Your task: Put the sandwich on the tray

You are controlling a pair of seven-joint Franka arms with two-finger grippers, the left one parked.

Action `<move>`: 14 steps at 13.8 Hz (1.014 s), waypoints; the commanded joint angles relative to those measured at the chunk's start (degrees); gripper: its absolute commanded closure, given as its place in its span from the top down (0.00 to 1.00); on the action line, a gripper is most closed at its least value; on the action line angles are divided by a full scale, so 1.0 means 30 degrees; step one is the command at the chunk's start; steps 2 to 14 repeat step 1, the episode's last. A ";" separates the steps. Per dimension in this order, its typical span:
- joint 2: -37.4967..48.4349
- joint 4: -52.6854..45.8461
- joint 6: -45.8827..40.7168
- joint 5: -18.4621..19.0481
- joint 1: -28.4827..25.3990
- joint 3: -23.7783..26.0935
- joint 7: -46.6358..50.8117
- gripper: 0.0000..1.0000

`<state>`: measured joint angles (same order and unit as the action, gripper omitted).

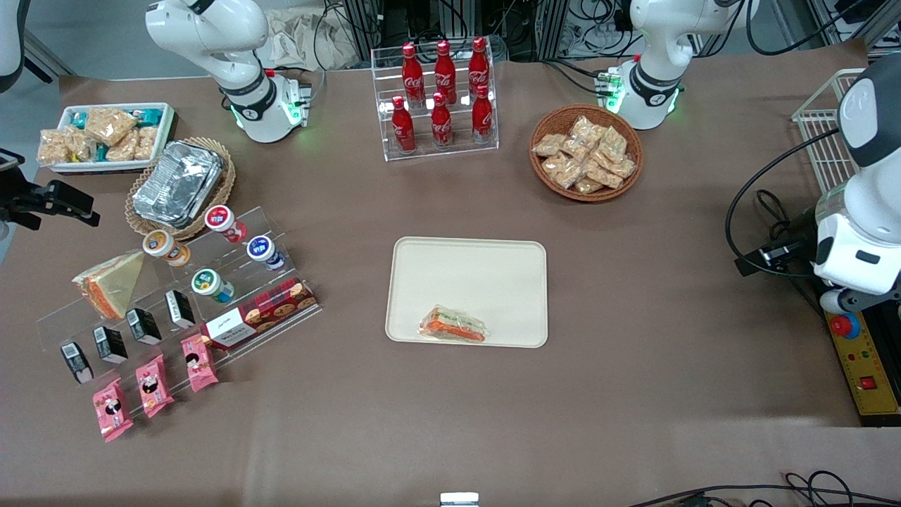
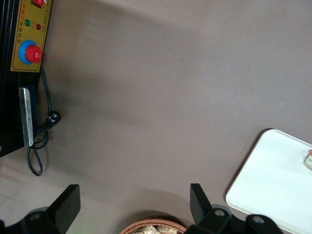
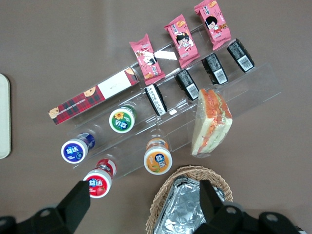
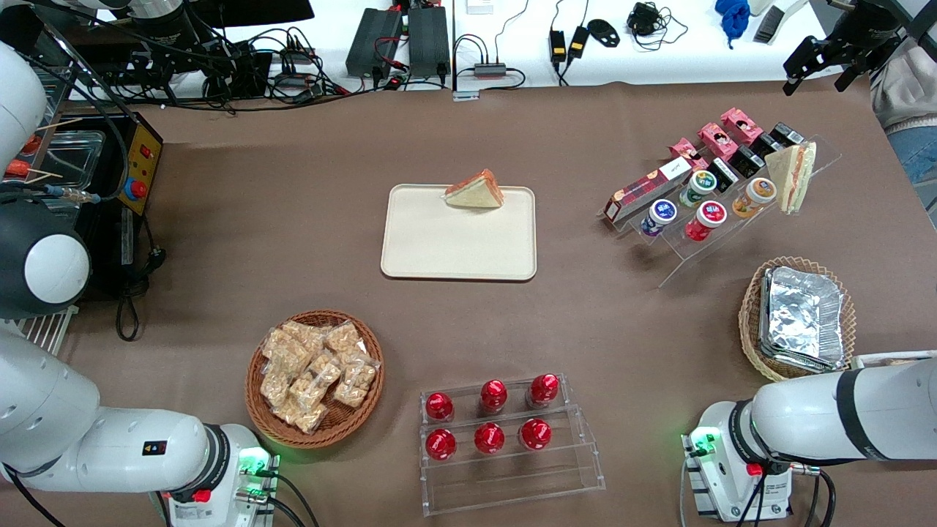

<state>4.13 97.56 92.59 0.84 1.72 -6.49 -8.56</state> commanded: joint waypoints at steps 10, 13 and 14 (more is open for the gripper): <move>-0.0265 -0.0498 -0.0130 0.0395 0.0247 0.0288 0.0885 1.00; -0.0265 -0.0498 -0.0130 0.0395 0.0247 0.0288 0.0885 1.00; -0.0265 -0.0498 -0.0130 0.0395 0.0247 0.0288 0.0885 1.00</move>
